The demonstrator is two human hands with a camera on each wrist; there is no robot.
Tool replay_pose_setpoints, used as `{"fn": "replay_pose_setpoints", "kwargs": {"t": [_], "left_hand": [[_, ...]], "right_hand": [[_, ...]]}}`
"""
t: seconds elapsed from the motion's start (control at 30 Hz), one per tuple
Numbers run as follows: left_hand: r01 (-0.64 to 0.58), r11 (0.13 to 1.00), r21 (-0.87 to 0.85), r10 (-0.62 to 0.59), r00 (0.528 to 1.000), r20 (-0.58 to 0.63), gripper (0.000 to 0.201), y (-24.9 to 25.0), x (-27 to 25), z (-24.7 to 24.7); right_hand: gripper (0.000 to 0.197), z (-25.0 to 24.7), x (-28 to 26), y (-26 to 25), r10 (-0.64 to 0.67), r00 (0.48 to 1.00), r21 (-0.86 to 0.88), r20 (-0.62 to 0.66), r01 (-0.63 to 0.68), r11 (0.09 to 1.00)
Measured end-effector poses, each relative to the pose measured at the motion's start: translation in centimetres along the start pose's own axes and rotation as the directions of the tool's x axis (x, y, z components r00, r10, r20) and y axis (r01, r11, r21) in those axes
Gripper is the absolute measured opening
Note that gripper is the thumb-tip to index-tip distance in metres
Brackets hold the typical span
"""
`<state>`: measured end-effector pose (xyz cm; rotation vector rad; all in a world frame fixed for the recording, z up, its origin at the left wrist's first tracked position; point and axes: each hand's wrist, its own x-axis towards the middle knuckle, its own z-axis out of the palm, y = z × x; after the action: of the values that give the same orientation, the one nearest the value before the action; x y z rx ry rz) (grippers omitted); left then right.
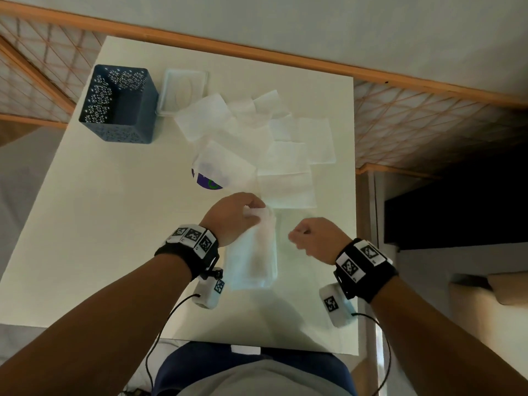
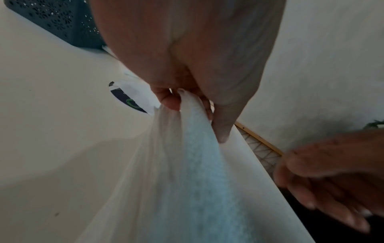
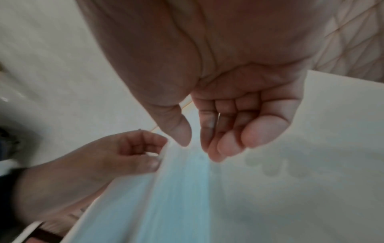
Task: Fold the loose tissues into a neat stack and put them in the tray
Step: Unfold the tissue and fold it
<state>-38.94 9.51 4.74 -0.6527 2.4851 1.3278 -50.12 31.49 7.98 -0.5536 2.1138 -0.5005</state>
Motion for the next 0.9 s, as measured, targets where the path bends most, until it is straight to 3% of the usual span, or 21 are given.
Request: {"fn": "replay_pose_setpoints", "kwargs": {"t": [0.17,0.23,0.4,0.6,0.67,0.73,0.9], "left_hand": [[-0.065,0.989,0.134,0.072,0.996,-0.048,0.064,-0.7,-0.5,0.6],[-0.046,0.987,0.152,0.056,0.996,-0.063,0.07,-0.8,-0.7,0.6],[-0.062,0.997,0.036,0.067,0.986,-0.152,0.063,-0.3,-1.6,-0.9],[-0.023,0.993,-0.12,-0.008,0.968,-0.252,0.045,0.2,-3.8,-2.5],[-0.029,0.989,-0.147,-0.009,0.968,-0.251,0.039,0.0,-4.2,-2.4],[-0.034,0.988,-0.153,-0.005,0.968,-0.249,0.032,0.0,-4.4,-2.3],[-0.048,0.98,-0.195,-0.007,0.963,-0.27,0.018,0.7,-3.7,-2.4]], "right_hand": [[0.014,-2.1,6.1,0.9,0.041,0.977,-0.185,-0.21,-0.081,0.979],[0.029,-2.1,7.8,0.5,-0.008,0.975,-0.317,-0.22,-0.064,0.946],[0.058,-0.9,10.9,-1.0,-0.158,0.981,-0.602,-0.109,0.061,0.796],[0.035,0.2,12.3,-1.8,-0.207,0.963,-0.729,-0.171,0.017,0.684],[0.031,0.0,12.5,-1.7,-0.207,0.96,-0.719,-0.186,0.011,0.695],[0.027,-0.5,12.4,-1.8,-0.182,0.96,-0.648,-0.212,0.002,0.762],[0.017,-3.7,10.8,-3.4,-0.114,0.929,-0.208,-0.351,0.041,0.977]]}}
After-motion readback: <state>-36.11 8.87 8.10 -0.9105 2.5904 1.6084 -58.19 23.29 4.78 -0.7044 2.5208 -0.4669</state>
